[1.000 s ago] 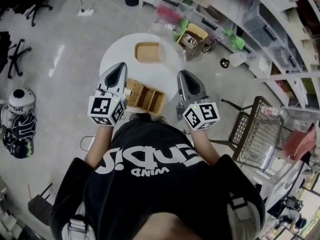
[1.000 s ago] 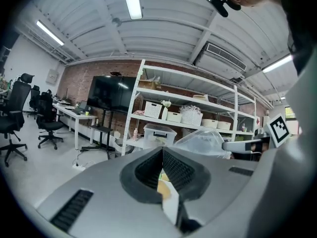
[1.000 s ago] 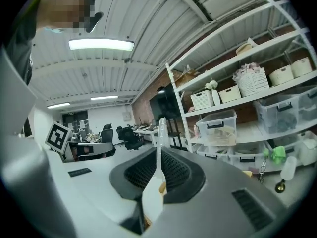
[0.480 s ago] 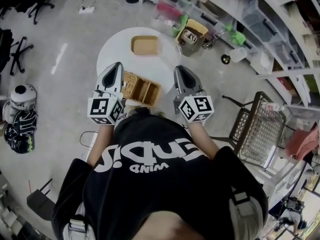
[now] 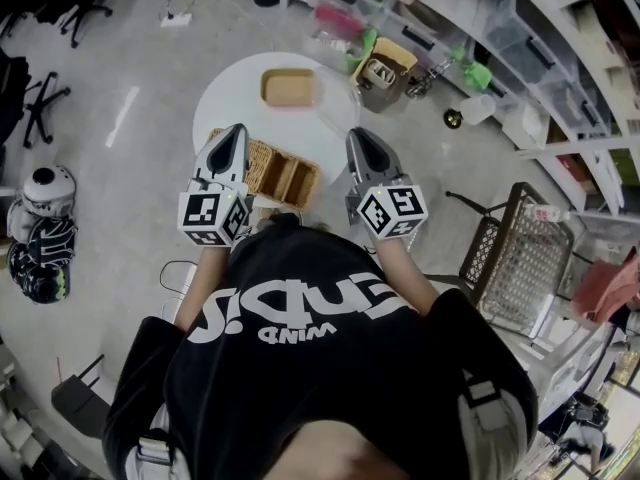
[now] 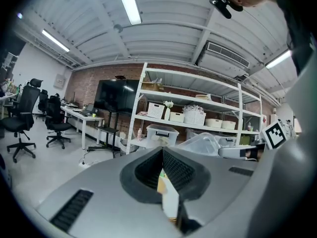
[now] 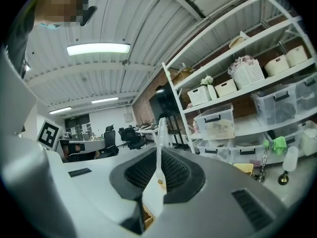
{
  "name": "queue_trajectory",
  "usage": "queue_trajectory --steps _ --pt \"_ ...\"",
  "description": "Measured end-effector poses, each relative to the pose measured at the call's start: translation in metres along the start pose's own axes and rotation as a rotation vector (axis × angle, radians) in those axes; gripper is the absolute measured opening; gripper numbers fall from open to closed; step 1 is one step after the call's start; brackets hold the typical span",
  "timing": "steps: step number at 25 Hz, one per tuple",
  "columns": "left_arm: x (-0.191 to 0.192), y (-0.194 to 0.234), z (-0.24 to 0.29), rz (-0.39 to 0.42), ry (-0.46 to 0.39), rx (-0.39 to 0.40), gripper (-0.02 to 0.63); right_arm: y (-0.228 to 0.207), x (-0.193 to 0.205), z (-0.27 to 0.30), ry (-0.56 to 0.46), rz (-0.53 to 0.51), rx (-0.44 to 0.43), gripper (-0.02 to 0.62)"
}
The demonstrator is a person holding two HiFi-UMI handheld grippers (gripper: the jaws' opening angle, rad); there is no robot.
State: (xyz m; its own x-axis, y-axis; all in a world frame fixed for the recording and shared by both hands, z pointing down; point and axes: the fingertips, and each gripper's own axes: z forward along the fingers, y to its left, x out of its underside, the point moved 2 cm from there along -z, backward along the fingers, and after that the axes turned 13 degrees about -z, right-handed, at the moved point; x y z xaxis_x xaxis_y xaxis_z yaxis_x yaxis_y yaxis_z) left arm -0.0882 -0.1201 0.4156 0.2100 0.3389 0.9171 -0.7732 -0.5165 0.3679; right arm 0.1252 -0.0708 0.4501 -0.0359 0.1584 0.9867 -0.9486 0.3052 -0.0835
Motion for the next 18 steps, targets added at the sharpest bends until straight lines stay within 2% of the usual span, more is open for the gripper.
queue_trajectory --steps 18 --pt "0.0026 -0.0066 -0.0031 -0.013 0.008 0.009 0.000 0.0037 0.0014 -0.0027 0.005 0.027 -0.026 0.029"
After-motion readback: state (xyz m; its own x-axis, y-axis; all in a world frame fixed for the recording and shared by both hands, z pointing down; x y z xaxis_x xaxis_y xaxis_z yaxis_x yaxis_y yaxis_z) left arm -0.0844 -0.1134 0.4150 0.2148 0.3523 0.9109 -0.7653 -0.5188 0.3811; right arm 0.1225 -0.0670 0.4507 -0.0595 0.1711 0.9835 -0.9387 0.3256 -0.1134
